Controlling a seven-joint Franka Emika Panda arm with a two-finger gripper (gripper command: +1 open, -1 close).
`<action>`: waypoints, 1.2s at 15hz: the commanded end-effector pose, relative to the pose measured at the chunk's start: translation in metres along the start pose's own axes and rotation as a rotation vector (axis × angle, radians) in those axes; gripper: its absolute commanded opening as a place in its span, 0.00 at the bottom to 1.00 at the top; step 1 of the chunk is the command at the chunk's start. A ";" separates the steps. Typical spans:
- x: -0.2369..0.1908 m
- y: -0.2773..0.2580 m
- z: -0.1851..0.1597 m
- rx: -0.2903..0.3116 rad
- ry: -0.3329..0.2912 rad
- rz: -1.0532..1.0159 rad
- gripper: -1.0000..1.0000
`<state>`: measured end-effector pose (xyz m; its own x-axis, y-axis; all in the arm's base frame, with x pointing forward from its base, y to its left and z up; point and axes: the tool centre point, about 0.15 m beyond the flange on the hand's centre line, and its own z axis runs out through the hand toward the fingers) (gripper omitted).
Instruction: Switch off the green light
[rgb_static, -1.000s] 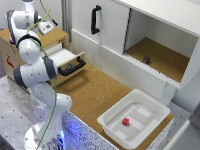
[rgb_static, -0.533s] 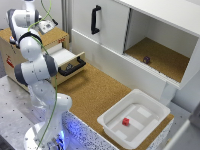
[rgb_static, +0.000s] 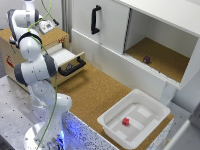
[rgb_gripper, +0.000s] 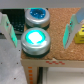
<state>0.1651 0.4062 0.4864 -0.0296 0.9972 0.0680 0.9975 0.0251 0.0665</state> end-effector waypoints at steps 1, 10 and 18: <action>0.051 -0.002 -0.005 0.067 -0.196 0.046 1.00; 0.045 0.023 -0.006 0.064 -0.070 0.135 0.00; 0.053 0.000 0.011 0.130 -0.056 0.081 0.00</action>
<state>0.1707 0.4410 0.4861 0.0737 0.9942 0.0787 0.9972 -0.0742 0.0032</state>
